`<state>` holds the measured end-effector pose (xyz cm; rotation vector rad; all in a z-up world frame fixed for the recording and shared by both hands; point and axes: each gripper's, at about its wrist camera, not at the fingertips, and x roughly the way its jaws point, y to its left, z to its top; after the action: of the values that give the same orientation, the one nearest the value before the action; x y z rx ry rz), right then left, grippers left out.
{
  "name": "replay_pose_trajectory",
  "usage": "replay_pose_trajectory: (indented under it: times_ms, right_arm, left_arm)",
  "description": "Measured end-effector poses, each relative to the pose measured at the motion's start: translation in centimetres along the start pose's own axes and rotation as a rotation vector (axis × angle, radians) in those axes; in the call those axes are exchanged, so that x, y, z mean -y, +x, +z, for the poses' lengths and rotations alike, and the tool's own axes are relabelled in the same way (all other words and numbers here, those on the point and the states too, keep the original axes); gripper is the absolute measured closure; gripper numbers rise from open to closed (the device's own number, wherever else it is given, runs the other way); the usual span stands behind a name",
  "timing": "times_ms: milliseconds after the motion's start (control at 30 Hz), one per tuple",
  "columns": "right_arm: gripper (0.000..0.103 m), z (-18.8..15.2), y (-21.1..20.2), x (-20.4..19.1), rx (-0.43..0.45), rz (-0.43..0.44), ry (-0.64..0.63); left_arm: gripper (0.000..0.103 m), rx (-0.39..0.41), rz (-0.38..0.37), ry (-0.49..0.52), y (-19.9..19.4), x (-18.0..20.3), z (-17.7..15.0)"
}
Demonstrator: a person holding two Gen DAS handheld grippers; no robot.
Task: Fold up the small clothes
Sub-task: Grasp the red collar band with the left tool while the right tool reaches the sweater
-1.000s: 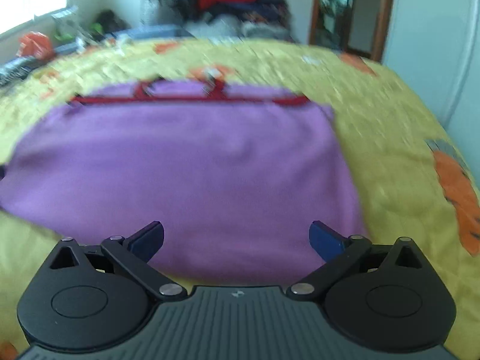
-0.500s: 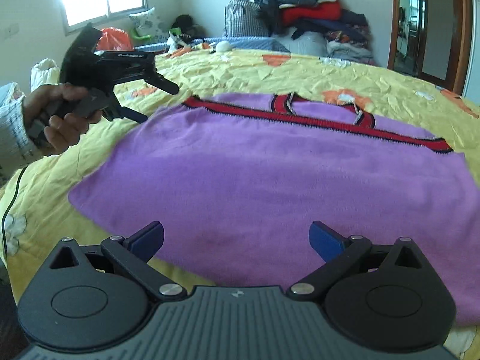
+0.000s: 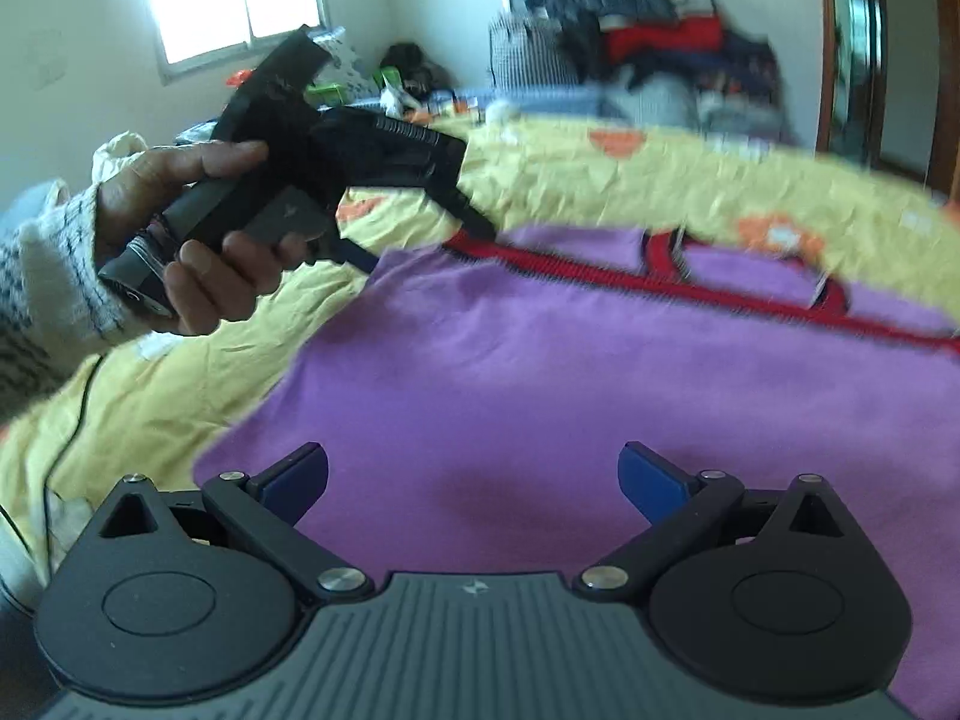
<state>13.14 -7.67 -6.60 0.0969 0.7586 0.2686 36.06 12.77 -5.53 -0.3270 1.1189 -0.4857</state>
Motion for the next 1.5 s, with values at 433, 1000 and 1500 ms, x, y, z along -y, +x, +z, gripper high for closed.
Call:
replay_pose_trajectory:
  times_ms: [433,1000,1500]
  right_arm:
    - [0.000,-0.8,0.7,-8.3,0.061,-0.076,-0.328]
    - [0.005,-2.7,4.4,-14.8,-0.001,-0.083,-0.571]
    - [0.089,-2.7,5.0,-14.1,-0.009,-0.073,-0.580]
  left_arm:
    - [0.094,-0.069,0.021,0.024,0.0,-1.4,1.8]
    - [0.095,0.005,-0.028,0.079,-2.9,0.5,1.5]
    - [0.095,0.001,0.009,0.069,-2.5,0.3,1.2]
